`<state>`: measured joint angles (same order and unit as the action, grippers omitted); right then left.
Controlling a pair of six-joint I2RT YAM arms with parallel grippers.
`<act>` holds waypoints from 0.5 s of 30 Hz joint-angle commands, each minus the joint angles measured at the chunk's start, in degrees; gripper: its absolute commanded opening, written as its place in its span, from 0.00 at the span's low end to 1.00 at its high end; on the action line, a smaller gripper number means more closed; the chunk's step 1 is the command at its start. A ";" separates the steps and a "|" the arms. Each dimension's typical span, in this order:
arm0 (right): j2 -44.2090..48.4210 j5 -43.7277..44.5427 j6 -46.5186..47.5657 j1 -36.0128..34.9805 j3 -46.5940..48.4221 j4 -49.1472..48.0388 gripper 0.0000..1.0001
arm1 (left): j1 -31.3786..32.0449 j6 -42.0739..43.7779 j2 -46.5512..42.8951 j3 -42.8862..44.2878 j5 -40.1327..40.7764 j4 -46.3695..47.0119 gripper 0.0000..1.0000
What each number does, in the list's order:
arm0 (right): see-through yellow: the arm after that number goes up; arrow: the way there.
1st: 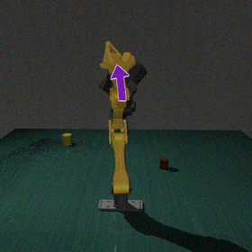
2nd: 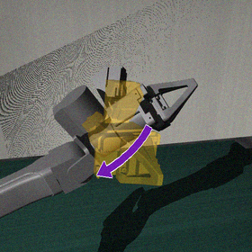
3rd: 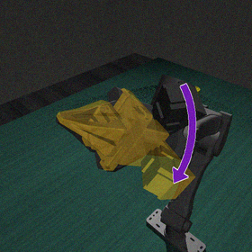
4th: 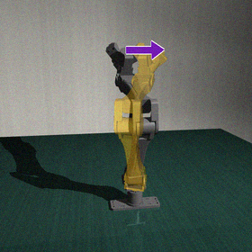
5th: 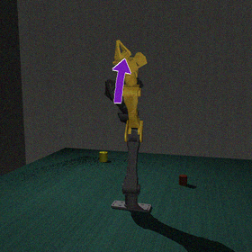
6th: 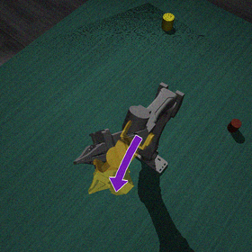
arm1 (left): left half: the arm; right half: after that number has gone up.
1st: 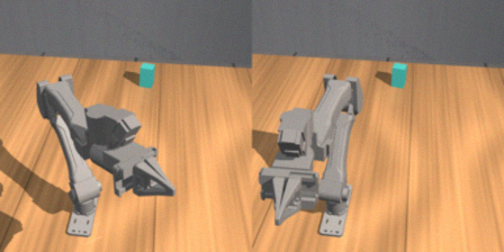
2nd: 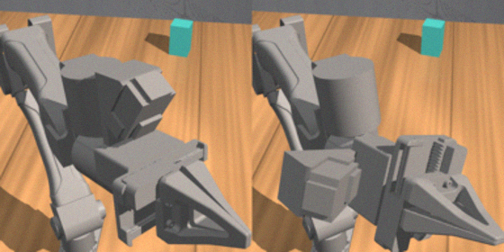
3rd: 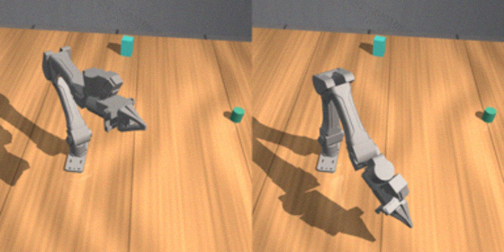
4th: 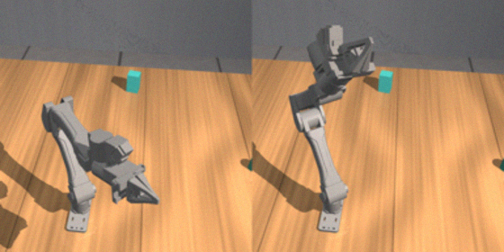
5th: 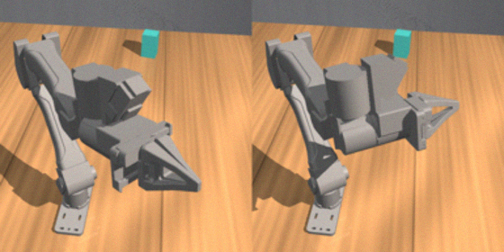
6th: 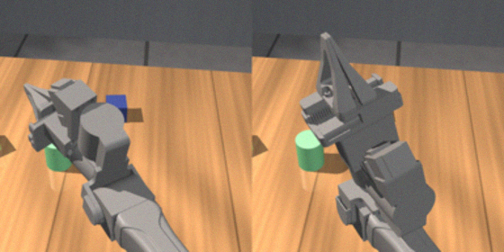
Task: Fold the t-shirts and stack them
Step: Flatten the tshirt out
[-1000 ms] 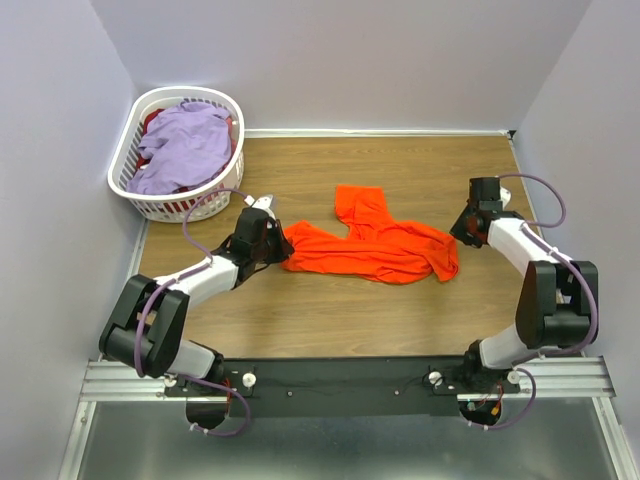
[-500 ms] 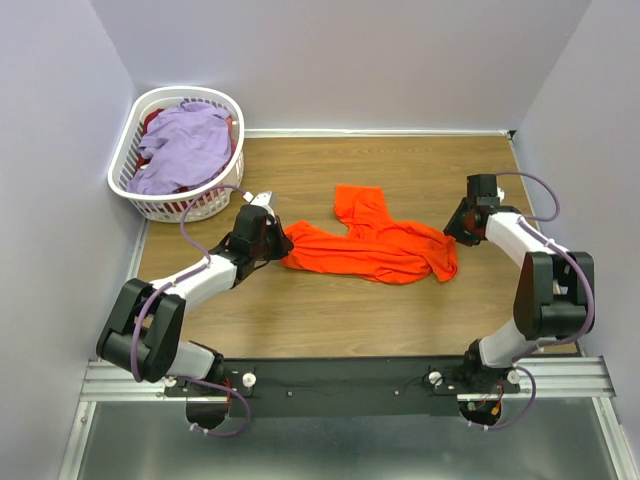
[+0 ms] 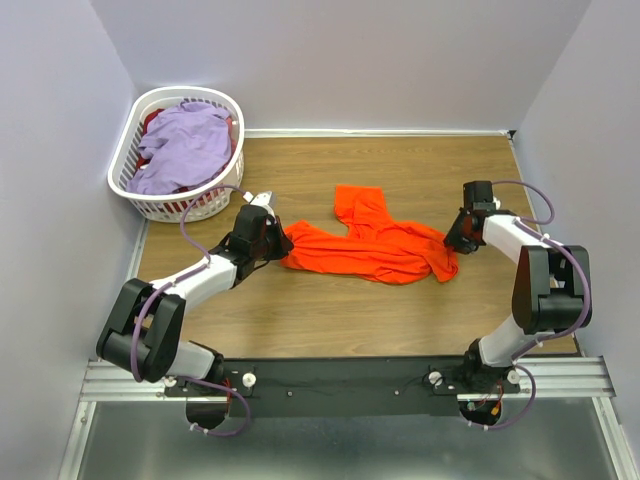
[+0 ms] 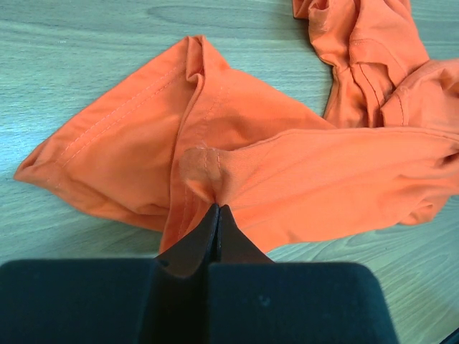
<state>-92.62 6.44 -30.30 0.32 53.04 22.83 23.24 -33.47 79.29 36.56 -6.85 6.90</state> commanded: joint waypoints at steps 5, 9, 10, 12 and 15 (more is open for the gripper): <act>2.53 2.61 0.86 -0.23 -0.22 0.90 0.09 | -0.22 -0.19 -0.10 -0.70 0.79 0.22 0.00; 3.93 3.14 0.86 -0.23 2.41 1.25 0.01 | -0.30 -0.19 2.18 1.49 0.44 0.40 0.00; 4.20 2.97 0.69 -0.23 3.03 1.25 0.01 | -0.48 -0.19 2.71 2.37 0.18 0.23 0.00; 4.29 2.44 0.07 -0.23 5.66 1.25 0.01 | -1.27 0.16 4.99 6.31 -0.35 0.22 0.00; 3.76 2.09 -0.45 -0.14 9.53 1.25 0.01 | -3.20 2.17 9.63 14.83 -0.44 -1.88 0.00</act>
<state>-90.00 7.68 -29.95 0.32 57.28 23.99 22.37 -33.43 84.64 41.98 -7.09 5.48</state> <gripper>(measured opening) 0.012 0.005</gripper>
